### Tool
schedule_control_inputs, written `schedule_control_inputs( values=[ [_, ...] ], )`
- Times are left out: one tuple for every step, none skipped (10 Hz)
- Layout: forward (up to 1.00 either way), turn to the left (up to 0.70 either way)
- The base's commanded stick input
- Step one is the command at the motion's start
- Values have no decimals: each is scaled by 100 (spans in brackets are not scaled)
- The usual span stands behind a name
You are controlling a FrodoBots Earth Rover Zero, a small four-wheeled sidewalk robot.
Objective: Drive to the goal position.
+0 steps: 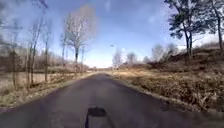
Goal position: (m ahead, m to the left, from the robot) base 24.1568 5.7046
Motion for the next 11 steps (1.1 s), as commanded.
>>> schedule_control_inputs(
  values=[
    [85, 7],
    [85, 8],
    [85, 8],
    [85, 9],
    [85, 10],
    [85, 10],
    [85, 10],
    [85, 10],
    [85, 10],
    [85, 10],
    [85, 9]
  ],
)
